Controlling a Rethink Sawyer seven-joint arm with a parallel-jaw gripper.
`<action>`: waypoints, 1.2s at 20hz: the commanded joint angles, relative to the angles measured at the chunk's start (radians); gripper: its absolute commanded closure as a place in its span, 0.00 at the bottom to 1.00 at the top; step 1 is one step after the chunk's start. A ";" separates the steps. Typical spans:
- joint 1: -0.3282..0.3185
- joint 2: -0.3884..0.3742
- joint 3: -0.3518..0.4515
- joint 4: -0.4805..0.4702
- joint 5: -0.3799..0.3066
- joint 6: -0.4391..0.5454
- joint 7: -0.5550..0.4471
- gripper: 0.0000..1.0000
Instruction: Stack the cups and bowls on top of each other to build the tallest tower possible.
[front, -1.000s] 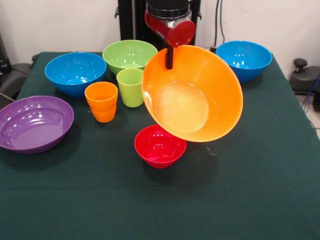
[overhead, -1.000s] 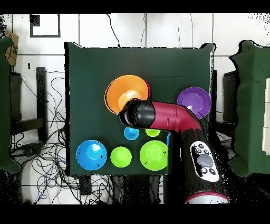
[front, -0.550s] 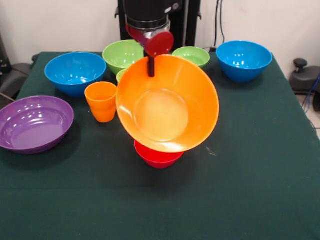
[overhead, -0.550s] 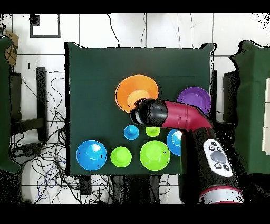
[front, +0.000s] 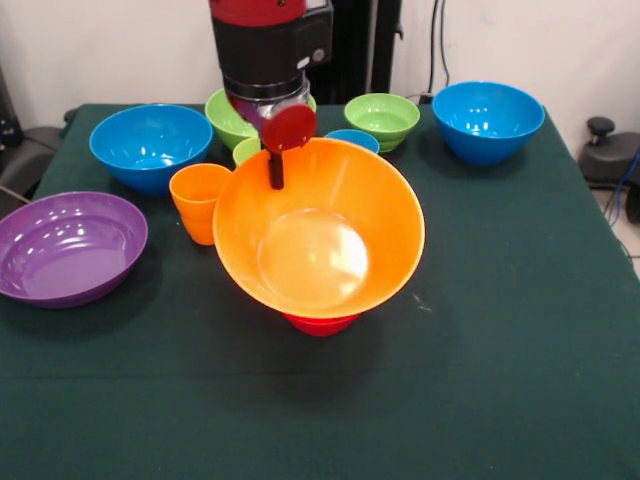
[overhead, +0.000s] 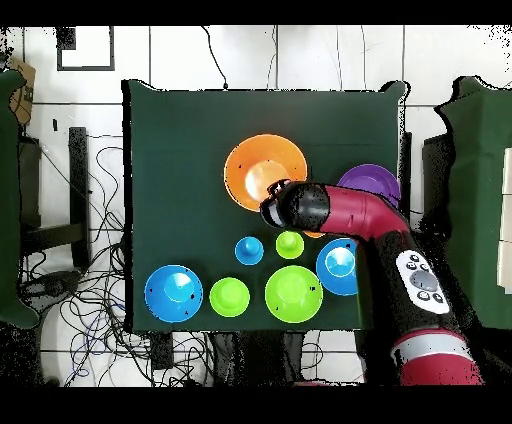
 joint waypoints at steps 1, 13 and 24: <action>0.048 0.122 0.086 -0.092 -0.111 -0.141 -0.134 1.00; 0.118 0.168 0.030 -0.108 -0.102 -0.215 -0.078 1.00; 0.056 0.034 0.108 0.091 -0.031 0.012 -0.179 1.00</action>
